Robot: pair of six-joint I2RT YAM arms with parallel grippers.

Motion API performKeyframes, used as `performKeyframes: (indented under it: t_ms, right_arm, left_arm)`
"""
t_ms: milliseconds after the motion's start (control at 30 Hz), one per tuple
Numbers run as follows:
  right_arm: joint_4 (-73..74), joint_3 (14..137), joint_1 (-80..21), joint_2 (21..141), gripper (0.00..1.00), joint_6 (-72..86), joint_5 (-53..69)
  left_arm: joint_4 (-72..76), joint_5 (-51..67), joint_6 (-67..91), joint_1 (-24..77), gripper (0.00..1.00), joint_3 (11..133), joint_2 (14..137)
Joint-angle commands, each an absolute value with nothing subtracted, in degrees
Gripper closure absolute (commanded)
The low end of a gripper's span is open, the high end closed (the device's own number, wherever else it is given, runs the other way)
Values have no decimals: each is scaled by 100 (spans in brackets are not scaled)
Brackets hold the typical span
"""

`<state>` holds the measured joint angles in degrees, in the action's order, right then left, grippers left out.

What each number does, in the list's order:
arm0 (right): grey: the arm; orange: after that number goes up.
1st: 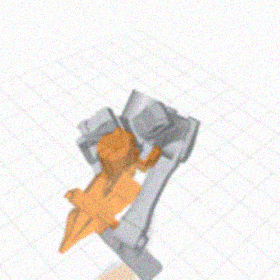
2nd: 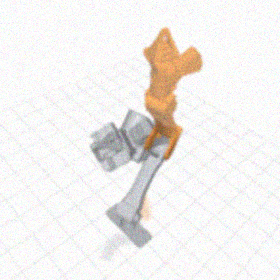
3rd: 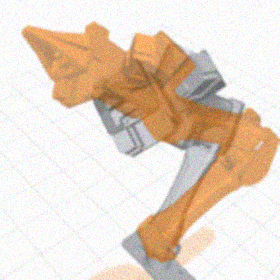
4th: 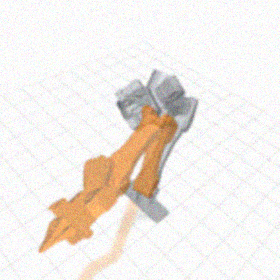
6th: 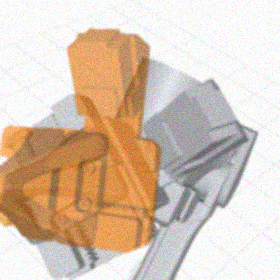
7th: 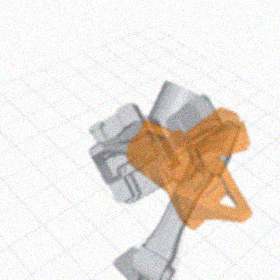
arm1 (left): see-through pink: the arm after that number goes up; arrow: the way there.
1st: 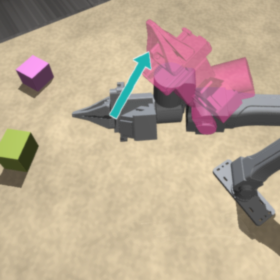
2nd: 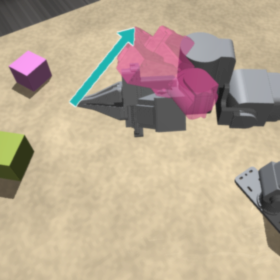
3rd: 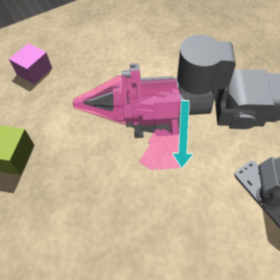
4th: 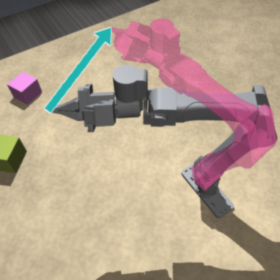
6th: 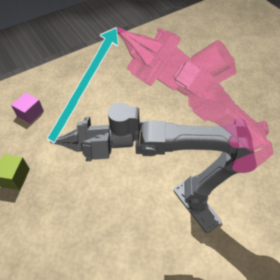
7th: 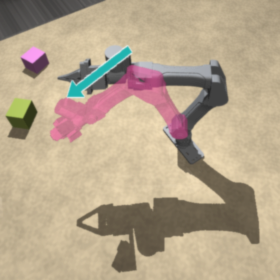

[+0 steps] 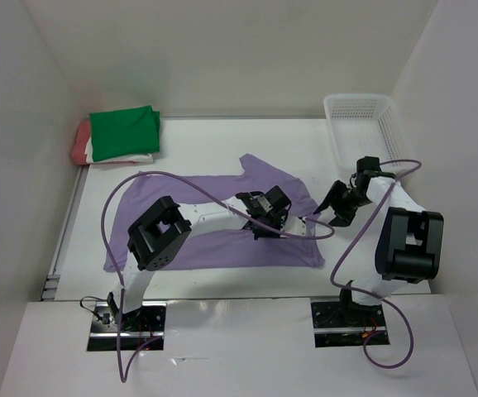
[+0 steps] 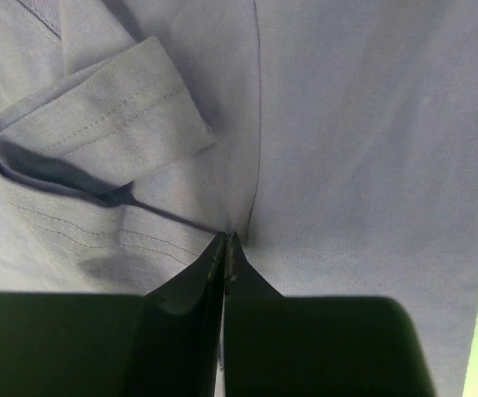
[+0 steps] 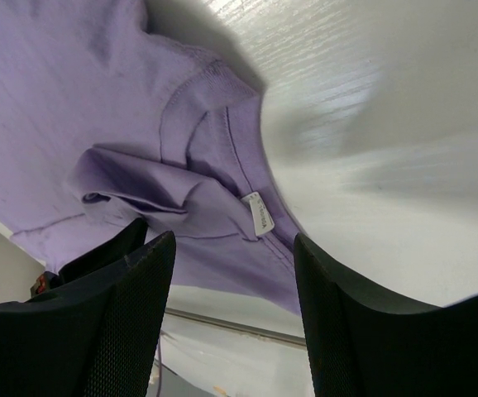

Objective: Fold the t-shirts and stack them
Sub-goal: Fold the flattened tshirt in 1/3 of the way

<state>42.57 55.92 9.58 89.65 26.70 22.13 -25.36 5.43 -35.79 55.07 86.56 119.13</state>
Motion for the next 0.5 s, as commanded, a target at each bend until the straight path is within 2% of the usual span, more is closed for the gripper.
performKeyframes:
  t_ms: [0,300,367,400,467]
  right_arm:
    - [4043,5528,1002,9062,35,2558,2347]
    - [4043,5528,1002,9062,35,2329,2646]
    - [4113,5590,783,9123,34,2329,2506]
    - [4113,5642,713,9184,33,2277,2453]
    - [4166,5695,589,9255,33,2276,2400]
  left_arm:
    - [-2540,291,-3586,5511,100,8728,12032]
    - [-2672,-193,-3428,5405,99,8842,11743]
    - [-2672,-124,-3428,5405,73,8842,11742]
    - [-2672,-123,-3428,5405,66,8842,11742]
    - [-2620,-70,-3428,5405,59,8780,11803]
